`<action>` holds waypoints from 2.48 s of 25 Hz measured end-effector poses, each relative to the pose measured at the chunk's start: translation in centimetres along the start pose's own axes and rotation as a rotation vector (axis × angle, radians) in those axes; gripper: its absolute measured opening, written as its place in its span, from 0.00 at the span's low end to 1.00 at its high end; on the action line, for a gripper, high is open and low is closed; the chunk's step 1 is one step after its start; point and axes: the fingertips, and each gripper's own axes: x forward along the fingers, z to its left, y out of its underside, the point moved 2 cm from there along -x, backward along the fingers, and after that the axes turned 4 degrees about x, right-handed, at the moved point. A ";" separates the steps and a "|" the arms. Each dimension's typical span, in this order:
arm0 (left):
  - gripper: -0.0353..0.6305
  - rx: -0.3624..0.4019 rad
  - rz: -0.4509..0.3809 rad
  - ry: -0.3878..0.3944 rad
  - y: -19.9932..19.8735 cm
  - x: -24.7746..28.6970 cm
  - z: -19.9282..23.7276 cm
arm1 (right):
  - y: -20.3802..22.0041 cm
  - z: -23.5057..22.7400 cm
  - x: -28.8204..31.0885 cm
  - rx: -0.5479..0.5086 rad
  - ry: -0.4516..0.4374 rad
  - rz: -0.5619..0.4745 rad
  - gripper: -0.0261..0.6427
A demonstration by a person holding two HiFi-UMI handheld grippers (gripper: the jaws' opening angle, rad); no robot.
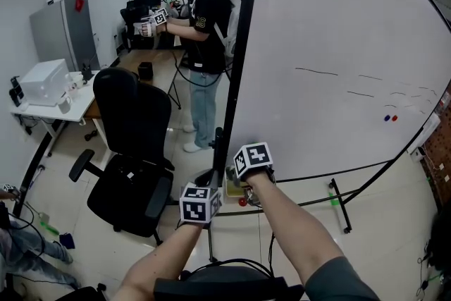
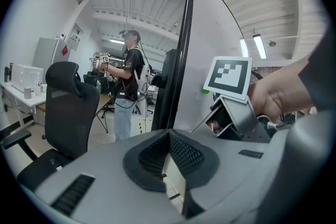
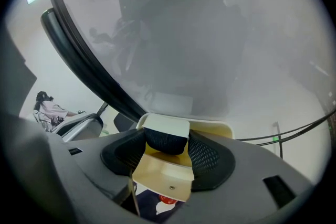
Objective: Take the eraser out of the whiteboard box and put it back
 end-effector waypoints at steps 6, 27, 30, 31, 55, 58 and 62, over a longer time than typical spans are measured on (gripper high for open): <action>0.10 -0.001 -0.004 -0.012 -0.3 -0.4 0.5 | 0.1 0.2 -0.2 0.006 -0.004 -0.030 0.44; 0.10 0.030 -0.109 0.001 -4.5 -2.3 0.3 | -2.6 2.0 -9.5 -0.094 -0.232 -0.415 0.50; 0.10 0.023 -0.152 0.013 -6.3 -3.5 0.2 | -3.2 3.6 -13.4 -0.174 -0.259 -0.561 0.41; 0.10 0.024 -0.167 0.018 -7.0 -4.0 0.1 | -3.3 4.2 -14.6 -0.206 -0.258 -0.605 0.38; 0.10 0.097 -0.281 0.092 -12.3 -10.1 -4.3 | -0.9 5.7 -25.9 -0.336 -0.253 -1.027 0.06; 0.10 0.100 -0.298 0.078 -12.6 -10.1 -5.7 | -0.4 4.8 -26.7 -0.352 -0.275 -1.031 0.06; 0.10 0.094 -0.295 0.048 -12.5 -9.8 -8.0 | 0.4 3.2 -27.8 -0.382 -0.297 -1.029 0.06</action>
